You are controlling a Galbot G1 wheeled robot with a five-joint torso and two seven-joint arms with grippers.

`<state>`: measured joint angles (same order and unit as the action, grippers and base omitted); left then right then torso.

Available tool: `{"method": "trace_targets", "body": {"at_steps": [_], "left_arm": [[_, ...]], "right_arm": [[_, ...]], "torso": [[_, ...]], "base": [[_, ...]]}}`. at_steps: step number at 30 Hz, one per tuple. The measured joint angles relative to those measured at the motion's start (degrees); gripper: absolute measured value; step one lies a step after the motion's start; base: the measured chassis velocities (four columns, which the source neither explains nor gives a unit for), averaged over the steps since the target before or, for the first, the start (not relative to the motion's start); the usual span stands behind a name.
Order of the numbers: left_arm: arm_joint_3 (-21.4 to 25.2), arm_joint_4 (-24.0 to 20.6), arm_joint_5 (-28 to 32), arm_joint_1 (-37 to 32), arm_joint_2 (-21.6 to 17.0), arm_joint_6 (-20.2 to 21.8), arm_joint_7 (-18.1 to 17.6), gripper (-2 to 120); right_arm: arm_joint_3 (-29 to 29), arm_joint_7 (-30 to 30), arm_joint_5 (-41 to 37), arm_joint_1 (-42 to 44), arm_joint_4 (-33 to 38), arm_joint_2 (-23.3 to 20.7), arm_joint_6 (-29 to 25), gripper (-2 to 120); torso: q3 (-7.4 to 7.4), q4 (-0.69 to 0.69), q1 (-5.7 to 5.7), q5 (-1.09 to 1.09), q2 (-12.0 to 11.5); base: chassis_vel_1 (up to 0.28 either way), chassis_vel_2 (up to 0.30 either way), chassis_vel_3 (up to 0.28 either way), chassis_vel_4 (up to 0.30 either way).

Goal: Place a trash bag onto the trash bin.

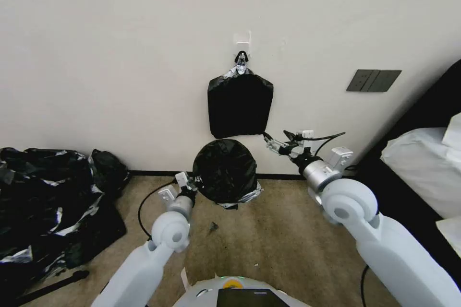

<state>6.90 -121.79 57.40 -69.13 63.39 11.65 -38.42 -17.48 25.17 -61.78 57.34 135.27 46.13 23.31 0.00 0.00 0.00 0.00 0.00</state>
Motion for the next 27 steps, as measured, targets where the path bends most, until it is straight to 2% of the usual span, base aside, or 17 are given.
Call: {"method": "trace_targets", "body": {"at_steps": [1, 3, 4, 6, 8, 11, 13, 17, 18, 20, 22, 24, 25, 27], "left_arm": [[-0.5, 0.2, -0.2, 0.0, 0.2, 0.1, -0.4, 1], [-1.7, 0.7, -1.4, 0.0, 0.8, 0.6, -1.6, 1], [-1.7, 0.7, -1.4, 0.0, 0.8, 0.6, -1.6, 1], [-2.7, 1.7, -4.8, 0.0, 1.0, 0.6, -1.8, 1], [-2.9, 2.0, -5.8, 0.0, 1.0, 0.5, -1.8, 1], [-4.2, 3.2, -10.6, 0.0, 1.4, -0.4, -1.5, 1], [-4.4, 3.4, -11.5, 0.0, 1.5, -0.6, -1.4, 1], [-5.6, 4.0, -16.3, -0.2, 2.9, -2.1, -0.7, 1], [-5.6, 4.0, -16.3, -0.2, 2.9, -2.1, -0.7, 1], [-6.1, 3.8, -17.6, -0.5, 3.2, -2.3, -0.6, 1], [-6.3, 3.7, -18.3, -0.6, 3.4, -2.5, -0.5, 1], [-6.7, 3.5, -19.9, -0.8, 3.5, -3.0, -0.3, 1], [-6.7, 3.5, -19.9, -0.8, 3.5, -3.0, -0.3, 1], [-7.1, 3.4, -21.4, -0.9, 3.6, -3.5, 0.1, 1]], "right_arm": [[1.3, 1.4, -1.6, -0.7, 1.6, 0.0, 0.8, 98], [5.0, 3.3, -5.8, -2.2, 4.5, 0.7, 3.2, 93], [5.0, 3.3, -5.8, -2.2, 4.5, 0.7, 3.2, 93], [9.4, 3.5, -7.1, -3.8, 4.8, 1.5, 4.8, 83], [10.3, 3.6, -7.1, -4.2, 4.7, 1.6, 5.1, 80], [16.4, 6.7, -7.1, -7.4, 2.9, 2.7, 6.9, 66], [17.4, 7.5, -7.2, -7.9, 2.6, 3.0, 7.1, 63], [26.7, 18.1, -10.3, -12.4, -0.8, 6.7, 8.5, 41], [26.7, 18.1, -10.3, -12.4, -0.8, 6.7, 8.5, 41], [29.3, 22.7, -13.0, -13.9, -1.8, 8.3, 8.7, 30], [30.1, 24.1, -13.7, -14.3, -2.4, 9.0, 8.7, 26], [31.0, 26.1, -14.1, -14.8, -3.7, 10.0, 8.7, 17], [31.0, 26.1, -14.1, -14.8, -3.7, 10.0, 8.7, 17], [31.6, 27.2, -14.2, -15.1, -4.7, 10.6, 8.7, 8]], "torso": [[0.00, 0.00, 0.00, -0.01, 0.0], [0.00, 0.00, 0.00, 0.00, 0.0], [0.00, 0.00, 0.00, 0.00, 0.0], [0.00, 0.00, 0.00, -0.01, 0.0], [0.00, 0.00, 0.00, 0.00, 0.0], [0.00, 0.00, 0.00, -0.01, 0.0], [0.00, 0.00, 0.00, -0.01, 0.0], [0.00, -0.01, 0.00, 0.00, 0.0], [0.00, -0.01, 0.00, 0.00, 0.0], [0.00, 0.00, 0.00, -0.01, 0.0], [0.00, 0.01, 0.00, 0.00, 0.0], [0.00, 0.00, 0.00, 0.00, 0.0], [0.00, 0.00, 0.00, 0.00, 0.0], [0.00, 0.00, 0.00, 0.00, 0.0]], "base": [[0.000, 0.000, 0.000, 0.000], [0.000, 0.000, 0.000, 0.000], [0.000, 0.000, 0.000, 0.000], [0.000, 0.000, 0.000, 0.000], [0.000, 0.000, 0.000, 0.000], [0.000, 0.000, 0.000, 0.000], [0.000, 0.000, 0.000, 0.000], [0.000, 0.000, 0.000, 0.000], [0.000, 0.000, 0.000, 0.000], [0.000, 0.000, 0.000, 0.000], [0.000, 0.000, 0.000, 0.000], [0.000, 0.000, 0.000, 0.000], [0.000, 0.000, 0.000, 0.000], [0.000, 0.000, 0.000, 0.000]]}}
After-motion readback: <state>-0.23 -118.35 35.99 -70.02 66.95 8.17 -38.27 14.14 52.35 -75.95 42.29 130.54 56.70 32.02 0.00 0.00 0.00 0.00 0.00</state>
